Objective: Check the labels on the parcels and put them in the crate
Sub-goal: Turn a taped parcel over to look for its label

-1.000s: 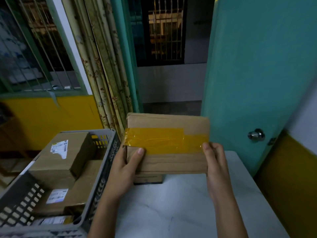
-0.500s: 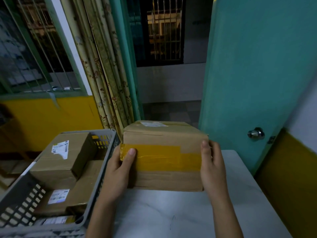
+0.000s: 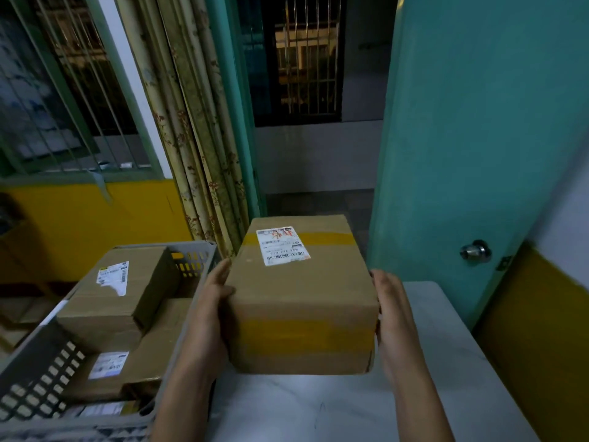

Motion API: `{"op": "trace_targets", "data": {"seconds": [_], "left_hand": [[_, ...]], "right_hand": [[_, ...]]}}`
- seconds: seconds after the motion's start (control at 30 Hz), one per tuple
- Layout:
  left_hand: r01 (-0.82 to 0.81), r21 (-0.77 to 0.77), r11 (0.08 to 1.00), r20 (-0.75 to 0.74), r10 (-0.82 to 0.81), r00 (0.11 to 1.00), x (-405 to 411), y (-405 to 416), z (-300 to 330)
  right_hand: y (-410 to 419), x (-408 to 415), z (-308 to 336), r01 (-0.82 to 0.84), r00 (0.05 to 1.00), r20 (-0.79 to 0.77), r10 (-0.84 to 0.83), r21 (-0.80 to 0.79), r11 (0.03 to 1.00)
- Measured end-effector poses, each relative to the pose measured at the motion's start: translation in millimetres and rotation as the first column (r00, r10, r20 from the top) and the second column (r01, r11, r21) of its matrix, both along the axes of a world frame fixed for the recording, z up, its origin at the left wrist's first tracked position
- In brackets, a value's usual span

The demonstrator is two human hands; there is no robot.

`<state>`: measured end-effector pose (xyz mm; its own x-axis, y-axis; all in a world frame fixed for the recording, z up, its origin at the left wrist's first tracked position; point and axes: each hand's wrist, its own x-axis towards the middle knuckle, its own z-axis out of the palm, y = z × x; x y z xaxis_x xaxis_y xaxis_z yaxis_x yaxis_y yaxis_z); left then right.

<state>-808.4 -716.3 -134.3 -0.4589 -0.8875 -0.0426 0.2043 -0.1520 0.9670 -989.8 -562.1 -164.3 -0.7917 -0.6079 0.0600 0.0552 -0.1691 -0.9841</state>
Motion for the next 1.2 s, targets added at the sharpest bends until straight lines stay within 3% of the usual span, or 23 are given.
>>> {"op": "trace_targets", "data": {"seconds": [0.1, 0.33, 0.47, 0.6, 0.77, 0.9, 1.2], "left_hand": [[0.051, 0.043, 0.998, -0.029, -0.05, 0.998, 1.2, -0.1, -8.8], [-0.021, -0.005, 1.0, 0.118, 0.021, 0.993, -1.4, -9.3, -17.4], [-0.003, -0.08, 0.997, 0.19, 0.018, 0.982, -0.1, -12.1, -20.2], [-0.001, -0.081, 0.997, 0.25, 0.021, 0.968, 0.2, -13.5, -14.4], [0.059, -0.227, 0.972, 0.441, 0.048, 0.896, -2.0, -9.6, -15.4], [0.012, -0.259, 0.966, 0.478, 0.118, 0.87, -1.5, -14.9, -26.8], [-0.064, -0.382, 0.922, 0.449, 0.245, 0.859, -13.7, -8.1, -43.1]], "right_hand": [[0.5, -10.1, -4.4, -0.043, 0.988, 0.15, 0.046, -0.025, 0.999], [-0.1, -10.1, -7.9, -0.041, 0.989, 0.143, 0.038, 0.019, 0.999], [-7.2, -6.3, -8.8, 0.033, 0.999, 0.003, -0.033, 0.107, 0.994], [-4.0, -11.4, -10.2, -0.027, 1.0, 0.008, 0.026, 0.167, 0.986], [-6.6, -7.5, -6.2, 0.015, 0.993, -0.119, 0.013, 0.237, 0.971], [-8.6, -6.6, -6.1, 0.031, 0.987, -0.158, 0.024, 0.335, 0.942], [-14.6, -1.0, -10.0, 0.109, 0.965, -0.263, -0.011, 0.359, 0.927]]}}
